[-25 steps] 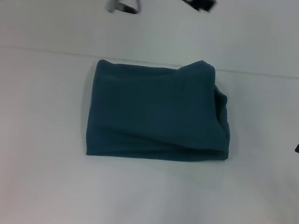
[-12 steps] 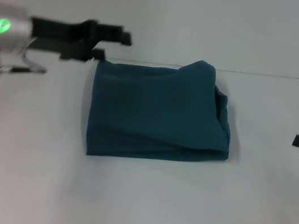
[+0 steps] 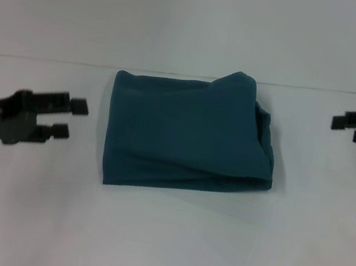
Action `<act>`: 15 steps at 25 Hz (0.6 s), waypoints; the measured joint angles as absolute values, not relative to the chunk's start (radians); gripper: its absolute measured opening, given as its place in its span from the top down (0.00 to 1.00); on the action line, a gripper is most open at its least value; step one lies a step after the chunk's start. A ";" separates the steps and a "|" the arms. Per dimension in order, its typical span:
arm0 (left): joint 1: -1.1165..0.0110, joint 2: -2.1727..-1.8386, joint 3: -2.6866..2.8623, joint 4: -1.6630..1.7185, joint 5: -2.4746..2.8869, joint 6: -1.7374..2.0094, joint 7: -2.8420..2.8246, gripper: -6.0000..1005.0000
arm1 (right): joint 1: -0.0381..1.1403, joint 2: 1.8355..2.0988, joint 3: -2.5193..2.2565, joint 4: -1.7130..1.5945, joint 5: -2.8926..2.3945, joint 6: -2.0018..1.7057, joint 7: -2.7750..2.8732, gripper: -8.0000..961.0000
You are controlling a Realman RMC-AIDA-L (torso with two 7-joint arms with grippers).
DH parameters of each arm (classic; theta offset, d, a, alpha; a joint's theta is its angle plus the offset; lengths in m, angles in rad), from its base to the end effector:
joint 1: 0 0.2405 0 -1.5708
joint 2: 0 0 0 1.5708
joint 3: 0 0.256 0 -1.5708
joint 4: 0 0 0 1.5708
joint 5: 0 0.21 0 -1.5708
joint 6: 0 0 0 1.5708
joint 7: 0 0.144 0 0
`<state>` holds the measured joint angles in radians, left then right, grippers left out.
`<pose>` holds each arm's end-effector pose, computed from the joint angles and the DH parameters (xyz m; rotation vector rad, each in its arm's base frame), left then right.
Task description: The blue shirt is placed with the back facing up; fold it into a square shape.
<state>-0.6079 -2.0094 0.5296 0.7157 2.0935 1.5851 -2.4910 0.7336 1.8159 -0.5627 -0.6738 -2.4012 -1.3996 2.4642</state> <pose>-0.2595 0.3623 0.0523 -2.1630 -1.9717 -0.8751 0.2870 0.4140 0.1214 -2.0738 1.6738 0.3579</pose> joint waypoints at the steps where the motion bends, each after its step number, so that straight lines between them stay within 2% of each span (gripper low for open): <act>1: -0.599 -2.012 0.528 0.718 2.109 1.587 -2.483 0.16 | 0.762 1.815 -0.571 -0.673 -2.428 -1.393 2.483 0.21; 9: -0.579 -2.068 0.566 0.703 2.126 1.449 -2.447 0.16 | 0.933 1.838 -0.676 -0.735 -2.622 -1.343 2.678 0.21; 15: -0.591 -2.075 0.604 0.675 2.125 1.391 -2.445 0.16 | 1.003 1.834 -0.709 -0.747 -2.726 -1.303 2.758 0.21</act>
